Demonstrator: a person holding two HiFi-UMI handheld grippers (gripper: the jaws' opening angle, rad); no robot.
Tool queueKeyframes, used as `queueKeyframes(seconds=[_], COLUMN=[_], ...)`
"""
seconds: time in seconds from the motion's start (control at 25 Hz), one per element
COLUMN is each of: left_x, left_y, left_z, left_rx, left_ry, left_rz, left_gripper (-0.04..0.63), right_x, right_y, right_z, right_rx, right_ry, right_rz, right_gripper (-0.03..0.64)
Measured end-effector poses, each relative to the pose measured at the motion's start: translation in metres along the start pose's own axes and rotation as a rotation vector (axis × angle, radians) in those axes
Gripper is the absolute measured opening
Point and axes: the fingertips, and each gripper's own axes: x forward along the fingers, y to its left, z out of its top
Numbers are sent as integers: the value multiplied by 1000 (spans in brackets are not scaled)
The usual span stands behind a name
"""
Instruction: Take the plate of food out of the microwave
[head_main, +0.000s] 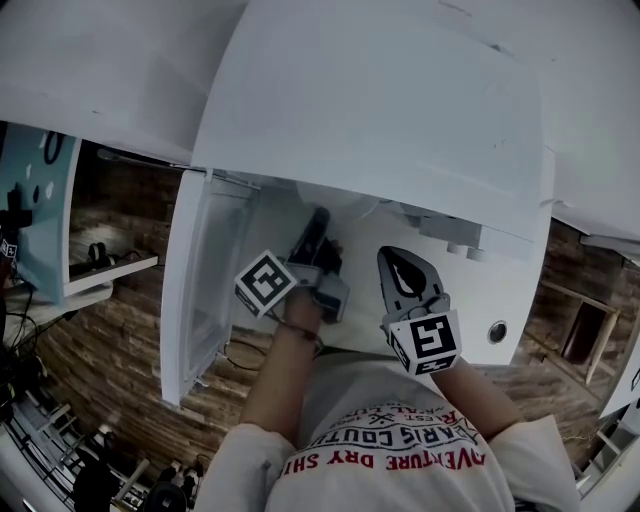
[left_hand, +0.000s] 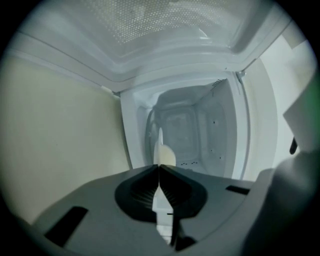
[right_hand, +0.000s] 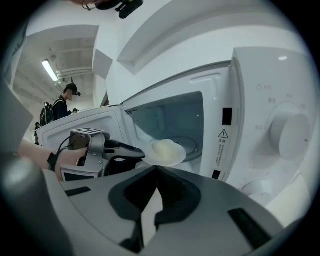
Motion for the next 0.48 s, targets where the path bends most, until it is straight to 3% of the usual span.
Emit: queueKeyframes(seconds=[0.24, 0.48], left_x=[-20, -43], left_y=[-9, -12], left_z=[-4, -13], left_rx=[46, 34], left_ry=[22, 67], left_rz=[-13, -51], left_gripper=[14, 14], right_x=[-9, -22], right_y=[3, 6], right_z=[6, 14], right_rx=[6, 22], right_ry=[-29, -74], right_rz=[-65, -137], right_gripper=[9, 9])
